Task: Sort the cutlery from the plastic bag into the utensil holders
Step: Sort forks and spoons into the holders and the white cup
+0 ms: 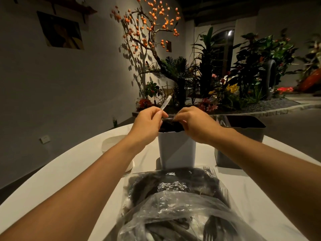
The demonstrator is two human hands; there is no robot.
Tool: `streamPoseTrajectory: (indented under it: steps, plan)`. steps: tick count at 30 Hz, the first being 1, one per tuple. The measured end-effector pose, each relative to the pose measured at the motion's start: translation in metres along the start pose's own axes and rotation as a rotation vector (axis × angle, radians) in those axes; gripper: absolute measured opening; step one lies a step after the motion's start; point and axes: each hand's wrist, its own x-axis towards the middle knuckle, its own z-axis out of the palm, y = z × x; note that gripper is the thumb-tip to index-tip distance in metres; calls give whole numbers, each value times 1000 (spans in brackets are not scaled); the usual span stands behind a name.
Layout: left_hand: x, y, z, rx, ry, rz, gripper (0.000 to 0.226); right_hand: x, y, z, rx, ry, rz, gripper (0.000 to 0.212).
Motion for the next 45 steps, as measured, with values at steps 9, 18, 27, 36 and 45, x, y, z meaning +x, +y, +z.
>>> streamPoseTrajectory:
  steps: [9, 18, 27, 36, 45]
  plan:
    - [-15, -1, -25, 209, -41, -36, 10, 11, -37, -23, 312, 256, 20, 42]
    - [-28, -7, -75, 160, 214, 118, 11, 17, -93, -12, 482, 126, -10, 28]
    - [-33, -32, -115, 476, 347, 246, 14, 53, -135, 19, 459, 312, -189, 10]
    - [-15, -91, -125, 547, 228, 89, 9, 72, -144, 86, 304, 265, -156, 11]
    - [-25, -108, -118, 542, 126, -44, 38, 59, -137, 81, 268, -46, -30, 26]
